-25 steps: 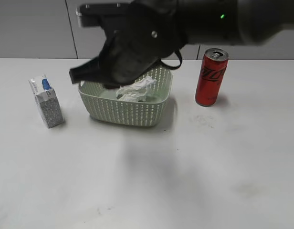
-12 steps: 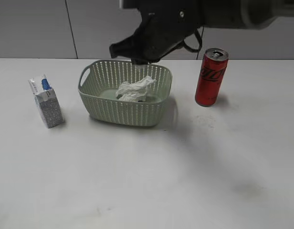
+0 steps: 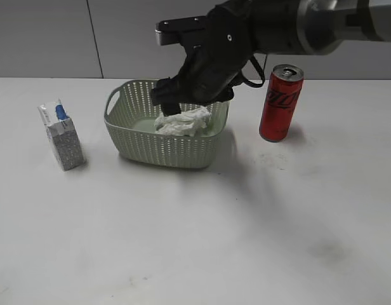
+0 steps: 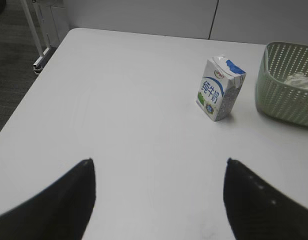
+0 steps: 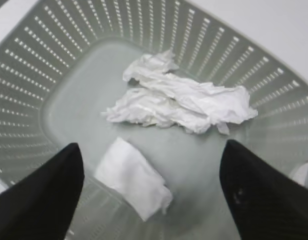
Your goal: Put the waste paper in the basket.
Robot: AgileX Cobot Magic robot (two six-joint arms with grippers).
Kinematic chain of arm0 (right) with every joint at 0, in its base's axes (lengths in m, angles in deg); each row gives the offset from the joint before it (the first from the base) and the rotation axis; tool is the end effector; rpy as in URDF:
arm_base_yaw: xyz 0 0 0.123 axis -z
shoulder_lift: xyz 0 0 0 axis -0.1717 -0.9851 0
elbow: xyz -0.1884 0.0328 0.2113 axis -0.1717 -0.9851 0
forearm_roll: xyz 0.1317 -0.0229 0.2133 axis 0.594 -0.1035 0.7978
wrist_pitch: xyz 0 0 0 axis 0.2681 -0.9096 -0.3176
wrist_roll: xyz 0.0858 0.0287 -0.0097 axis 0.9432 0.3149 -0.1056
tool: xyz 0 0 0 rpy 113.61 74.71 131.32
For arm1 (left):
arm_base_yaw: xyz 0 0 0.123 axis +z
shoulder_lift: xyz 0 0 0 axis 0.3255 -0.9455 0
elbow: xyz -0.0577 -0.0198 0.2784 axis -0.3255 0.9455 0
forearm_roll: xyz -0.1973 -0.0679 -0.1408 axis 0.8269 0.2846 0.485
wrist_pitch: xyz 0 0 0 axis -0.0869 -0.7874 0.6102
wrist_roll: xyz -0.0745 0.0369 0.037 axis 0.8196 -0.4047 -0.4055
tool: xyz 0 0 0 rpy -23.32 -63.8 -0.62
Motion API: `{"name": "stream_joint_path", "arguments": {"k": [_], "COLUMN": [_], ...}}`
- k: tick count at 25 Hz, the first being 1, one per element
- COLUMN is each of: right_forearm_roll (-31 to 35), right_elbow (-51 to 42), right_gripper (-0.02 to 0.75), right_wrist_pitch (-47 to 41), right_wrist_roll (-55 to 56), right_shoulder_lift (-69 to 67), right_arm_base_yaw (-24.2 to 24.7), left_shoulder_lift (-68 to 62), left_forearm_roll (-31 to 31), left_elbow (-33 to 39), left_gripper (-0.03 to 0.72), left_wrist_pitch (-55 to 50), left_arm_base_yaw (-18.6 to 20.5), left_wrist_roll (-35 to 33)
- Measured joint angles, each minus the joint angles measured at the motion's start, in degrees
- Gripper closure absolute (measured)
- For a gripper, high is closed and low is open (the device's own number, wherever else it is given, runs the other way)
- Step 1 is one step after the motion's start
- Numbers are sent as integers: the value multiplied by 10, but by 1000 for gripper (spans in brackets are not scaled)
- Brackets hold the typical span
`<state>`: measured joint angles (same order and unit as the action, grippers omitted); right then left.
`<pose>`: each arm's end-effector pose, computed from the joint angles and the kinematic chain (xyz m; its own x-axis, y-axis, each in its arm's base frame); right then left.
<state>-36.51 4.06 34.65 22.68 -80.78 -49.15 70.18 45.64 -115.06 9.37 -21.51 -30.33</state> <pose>0.3671 0.2954 0.1921 -0.7463 -0.2981 -0.5951 -0.4465 0.8873 0.1154 -0.0053 -0.0016 0.2808 -0.4219 -0.0032 -0.9066 0.0534 0.9982 -0.0284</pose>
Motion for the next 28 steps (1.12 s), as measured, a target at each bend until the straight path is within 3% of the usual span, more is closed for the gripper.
{"name": "stream_joint_path", "arguments": {"k": [3, 8, 12, 15, 21, 28], "right_forearm_roll": [2, 20, 42, 80, 84, 86], "right_elbow": [40, 193, 281, 292, 292, 264], "right_gripper": [92, 97, 108, 118, 141, 145], "right_wrist_pitch": [-63, -203, -304, -372, -392, -392], "right_wrist_roll": [-10, -109, -137, -164, -174, -181], "right_shoulder_lift": [0, 0, 0, -1, -4, 12], "right_arm_base_yaw": [0, 21, 88, 156, 262, 333], "left_shoulder_lift": [0, 0, 0, 0, 0, 0], "left_forearm_roll": [0, 0, 0, 0, 0, 0], "left_elbow": [0, 0, 0, 0, 0, 0], "left_gripper": [97, 97, 97, 97, 97, 97], "left_wrist_pitch": [0, 0, 0, 0, 0, 0], "left_arm_base_yaw": [0, 0, 0, 0, 0, 0], "left_wrist_roll": [0, 1, 0, 0, 0, 0]}}
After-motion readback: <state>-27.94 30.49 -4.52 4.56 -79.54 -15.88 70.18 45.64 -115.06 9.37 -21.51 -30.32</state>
